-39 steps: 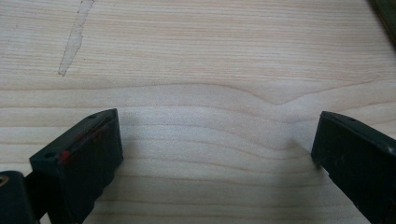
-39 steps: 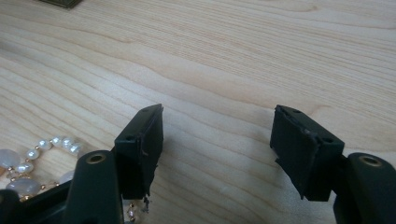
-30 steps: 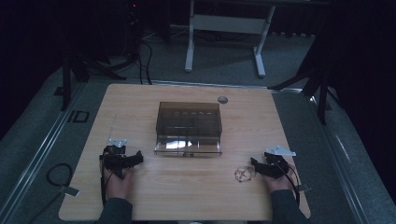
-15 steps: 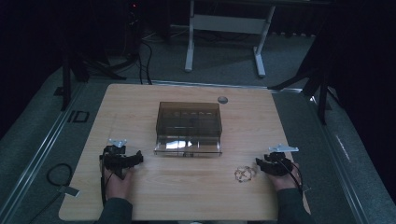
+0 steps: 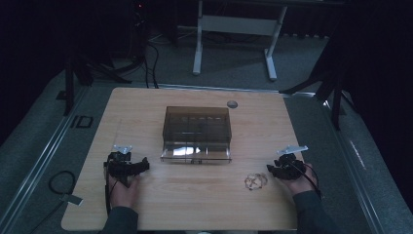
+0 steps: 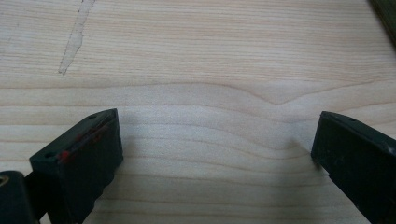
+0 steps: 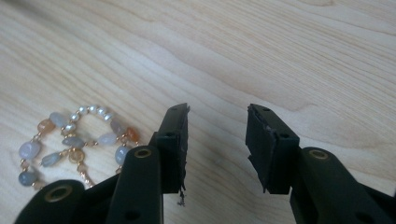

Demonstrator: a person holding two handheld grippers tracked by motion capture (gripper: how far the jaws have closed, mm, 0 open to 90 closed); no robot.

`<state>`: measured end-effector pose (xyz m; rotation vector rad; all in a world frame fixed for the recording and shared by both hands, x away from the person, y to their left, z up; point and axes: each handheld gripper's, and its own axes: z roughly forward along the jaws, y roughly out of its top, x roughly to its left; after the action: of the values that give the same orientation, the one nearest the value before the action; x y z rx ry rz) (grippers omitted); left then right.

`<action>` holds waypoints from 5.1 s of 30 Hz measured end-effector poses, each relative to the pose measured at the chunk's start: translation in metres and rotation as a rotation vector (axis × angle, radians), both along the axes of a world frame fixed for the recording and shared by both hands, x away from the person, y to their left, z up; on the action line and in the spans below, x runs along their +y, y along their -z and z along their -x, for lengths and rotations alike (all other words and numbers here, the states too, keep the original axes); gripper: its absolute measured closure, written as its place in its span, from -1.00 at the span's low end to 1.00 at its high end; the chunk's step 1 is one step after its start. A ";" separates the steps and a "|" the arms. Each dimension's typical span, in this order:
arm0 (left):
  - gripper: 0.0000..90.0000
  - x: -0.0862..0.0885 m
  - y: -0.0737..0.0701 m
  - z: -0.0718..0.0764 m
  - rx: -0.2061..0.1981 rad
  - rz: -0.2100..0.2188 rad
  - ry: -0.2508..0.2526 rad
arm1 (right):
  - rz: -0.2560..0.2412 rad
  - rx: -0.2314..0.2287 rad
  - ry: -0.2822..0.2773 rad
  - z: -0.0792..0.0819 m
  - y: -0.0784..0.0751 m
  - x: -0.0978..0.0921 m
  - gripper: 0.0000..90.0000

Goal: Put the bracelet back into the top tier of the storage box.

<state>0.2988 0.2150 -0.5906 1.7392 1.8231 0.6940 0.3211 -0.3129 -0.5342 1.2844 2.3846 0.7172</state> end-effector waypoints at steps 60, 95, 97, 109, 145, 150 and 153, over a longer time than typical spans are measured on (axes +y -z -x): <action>-0.96 -0.001 0.000 0.000 -0.003 0.001 0.012 | 0.274 0.254 -0.301 -0.007 -0.015 0.052 0.60; -0.96 -0.001 0.000 0.000 -0.004 0.001 0.018 | 0.380 0.371 -0.398 -0.017 0.000 0.068 0.57; -0.96 -0.001 0.000 0.000 -0.005 0.001 0.019 | 0.376 0.372 -0.400 -0.018 -0.001 0.068 0.55; -0.96 -0.002 0.000 0.000 -0.003 0.000 0.024 | 0.400 0.329 -0.413 -0.018 -0.006 0.065 0.18; -0.96 -0.002 0.000 -0.001 -0.003 0.000 0.024 | 0.399 0.426 -0.396 -0.024 0.000 0.075 0.75; -0.96 -0.002 0.000 -0.001 -0.003 0.000 0.025 | 0.376 0.427 -0.396 -0.024 -0.002 0.069 0.79; -0.96 -0.002 0.000 -0.001 -0.003 0.000 0.025 | 0.351 0.414 -0.386 -0.024 -0.009 0.066 0.86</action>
<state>0.2993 0.2127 -0.5906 1.7569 1.7968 0.6862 0.3450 -0.2470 -0.5248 0.9002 2.9676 0.1056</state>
